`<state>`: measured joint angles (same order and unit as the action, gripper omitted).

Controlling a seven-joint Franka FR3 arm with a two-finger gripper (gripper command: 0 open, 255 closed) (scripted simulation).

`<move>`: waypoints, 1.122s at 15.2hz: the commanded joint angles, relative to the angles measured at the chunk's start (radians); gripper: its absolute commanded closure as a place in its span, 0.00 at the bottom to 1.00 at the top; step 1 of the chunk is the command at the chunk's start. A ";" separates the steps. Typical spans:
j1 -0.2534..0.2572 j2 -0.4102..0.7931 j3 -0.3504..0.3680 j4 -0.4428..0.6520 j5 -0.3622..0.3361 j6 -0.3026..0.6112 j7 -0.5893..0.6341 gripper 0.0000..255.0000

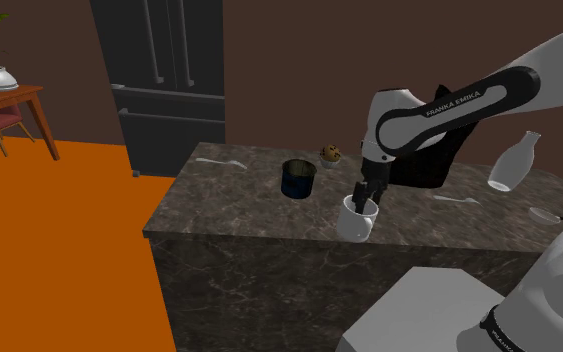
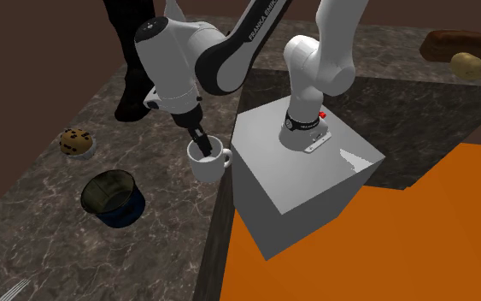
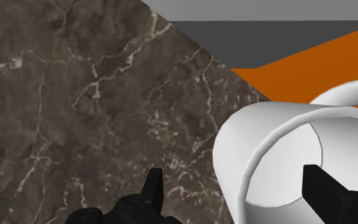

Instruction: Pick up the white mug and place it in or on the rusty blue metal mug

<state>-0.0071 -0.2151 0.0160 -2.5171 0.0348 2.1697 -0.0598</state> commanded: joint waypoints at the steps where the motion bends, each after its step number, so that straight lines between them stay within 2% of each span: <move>1: 0.000 0.000 0.000 0.000 0.000 0.000 0.000 0.00; 2: 0.000 0.000 0.000 0.000 0.000 0.000 0.000 1.00; 11: 0.000 0.000 0.000 0.000 0.000 0.000 0.000 1.00; 17: 0.000 -0.049 -0.001 0.040 -0.001 -0.090 0.002 1.00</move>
<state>-0.0076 -0.2579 0.0154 -2.4879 0.0337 2.0980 -0.0583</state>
